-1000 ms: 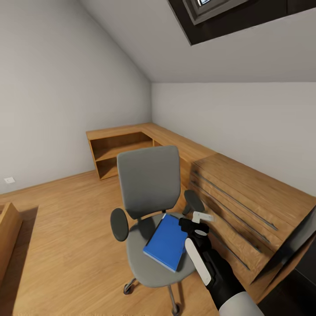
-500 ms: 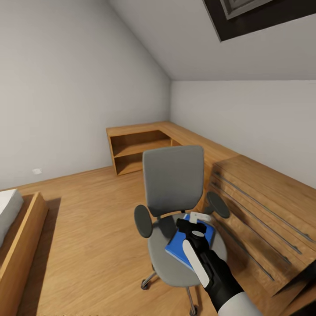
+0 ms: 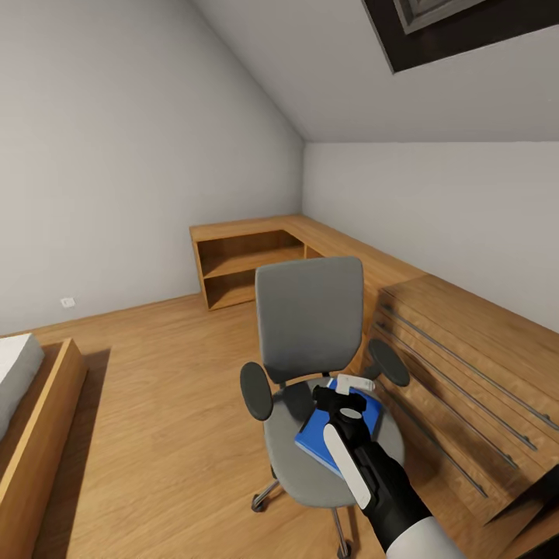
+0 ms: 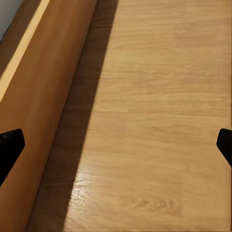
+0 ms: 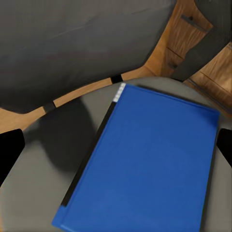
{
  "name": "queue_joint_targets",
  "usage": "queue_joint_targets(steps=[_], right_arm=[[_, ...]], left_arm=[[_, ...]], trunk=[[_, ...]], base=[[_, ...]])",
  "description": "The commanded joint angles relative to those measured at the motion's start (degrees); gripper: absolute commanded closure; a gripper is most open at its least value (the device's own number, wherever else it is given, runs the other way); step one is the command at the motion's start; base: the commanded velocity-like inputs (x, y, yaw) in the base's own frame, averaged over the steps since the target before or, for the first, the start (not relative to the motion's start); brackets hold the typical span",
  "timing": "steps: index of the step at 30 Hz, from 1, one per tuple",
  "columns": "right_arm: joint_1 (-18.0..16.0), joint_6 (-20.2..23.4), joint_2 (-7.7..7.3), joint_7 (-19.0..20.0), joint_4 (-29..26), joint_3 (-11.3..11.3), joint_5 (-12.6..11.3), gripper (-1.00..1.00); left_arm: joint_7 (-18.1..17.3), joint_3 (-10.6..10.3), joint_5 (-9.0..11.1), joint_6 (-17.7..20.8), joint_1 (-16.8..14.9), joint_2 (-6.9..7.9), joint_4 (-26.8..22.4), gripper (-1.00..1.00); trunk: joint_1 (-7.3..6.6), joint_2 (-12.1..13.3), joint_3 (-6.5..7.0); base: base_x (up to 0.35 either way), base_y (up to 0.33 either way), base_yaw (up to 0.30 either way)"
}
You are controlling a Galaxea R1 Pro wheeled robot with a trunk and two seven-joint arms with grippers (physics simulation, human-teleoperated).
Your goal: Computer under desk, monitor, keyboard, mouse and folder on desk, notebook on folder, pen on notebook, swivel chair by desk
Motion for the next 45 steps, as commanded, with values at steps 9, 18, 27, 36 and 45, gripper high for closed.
queue_joint_targets(steps=[9, 18, 27, 36, 45], right_arm=[[-0.05, 0.24, -1.01, -0.25, -0.05, 0.15, -0.19, -1.00], [-0.48, 0.26, -2.85, 0.22, 2.62, 0.05, 0.08, -1.00], [-13.11, -2.30, -3.98, 4.99, 22.10, -0.21, 0.04, -1.00], [-19.27, -12.88, -7.39, 14.72, 41.37, -0.39, -0.47, -1.00], [-19.61, -19.38, -7.51, 15.89, 49.25, -0.07, -0.37, -1.00]], left_arm=[[0.32, -0.58, 0.14, 0.96, 0.02, -0.40, -0.42, -1.00], [0.66, -0.55, -0.45, 19.16, 0.02, -1.87, -13.93, -1.00], [1.57, -0.45, -0.51, 49.63, -0.03, -2.17, -44.20, -1.00], [9.83, -0.40, -0.30, 71.86, -5.86, -6.29, -63.22, -1.00], [10.74, -0.36, -0.27, 73.11, -7.17, -7.16, -66.92, -1.00]], trunk=[[0.00, -0.03, -0.05], [0.00, -0.03, -0.05], [0.00, -0.03, -0.05], [0.00, -0.03, -0.05], [0.00, -0.03, -0.05]], base=[[0.000, 0.000, 0.000], [0.000, 0.000, 0.000], [0.000, 0.000, 0.000], [0.000, 0.000, 0.000], [0.008, 0.000, 0.000]])
